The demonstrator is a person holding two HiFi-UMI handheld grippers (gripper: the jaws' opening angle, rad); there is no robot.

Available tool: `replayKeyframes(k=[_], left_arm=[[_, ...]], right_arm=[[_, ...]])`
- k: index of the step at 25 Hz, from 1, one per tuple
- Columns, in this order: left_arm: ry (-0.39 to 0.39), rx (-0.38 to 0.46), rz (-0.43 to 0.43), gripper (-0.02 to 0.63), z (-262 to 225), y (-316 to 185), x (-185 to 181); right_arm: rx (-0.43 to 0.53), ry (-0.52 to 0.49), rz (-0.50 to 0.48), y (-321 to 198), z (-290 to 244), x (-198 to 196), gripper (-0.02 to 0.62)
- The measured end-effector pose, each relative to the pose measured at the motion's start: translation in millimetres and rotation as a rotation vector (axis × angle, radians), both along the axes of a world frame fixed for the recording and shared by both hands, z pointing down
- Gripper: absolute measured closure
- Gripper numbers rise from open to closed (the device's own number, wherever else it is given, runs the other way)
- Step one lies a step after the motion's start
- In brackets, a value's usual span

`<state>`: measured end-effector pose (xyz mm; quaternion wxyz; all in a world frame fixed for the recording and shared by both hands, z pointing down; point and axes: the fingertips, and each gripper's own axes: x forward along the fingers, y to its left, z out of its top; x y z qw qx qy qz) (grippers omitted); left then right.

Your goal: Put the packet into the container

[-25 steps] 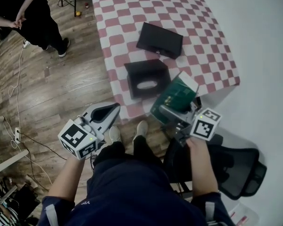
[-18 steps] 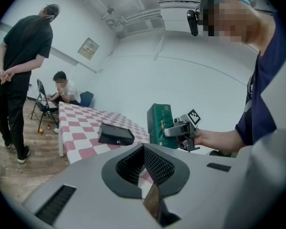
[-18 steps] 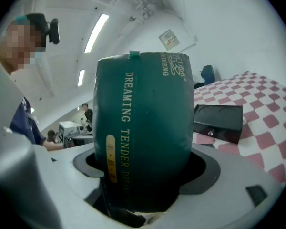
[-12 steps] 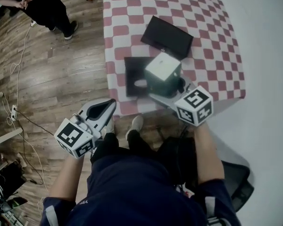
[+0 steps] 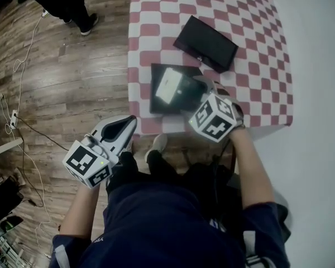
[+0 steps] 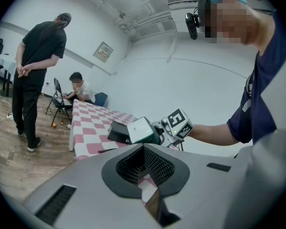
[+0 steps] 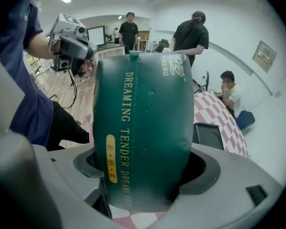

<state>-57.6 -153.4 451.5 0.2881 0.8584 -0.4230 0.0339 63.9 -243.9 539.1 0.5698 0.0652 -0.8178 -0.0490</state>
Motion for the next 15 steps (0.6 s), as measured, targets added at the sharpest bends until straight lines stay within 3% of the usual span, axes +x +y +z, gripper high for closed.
replayKeyframes(k=[5, 15], left_arm=[[0.014, -0.006, -0.011, 0.581, 5.3, -1.7, -3.0], [0.042, -0.020, -0.022, 0.581, 19.6, -4.4, -13.2]], right_arm=[[0.006, 0.163, -0.096, 1.9, 22.5, 7.1, 0.149], [-0.108, 0.391, -0.243, 10.9, 50.9, 16.1, 0.149]])
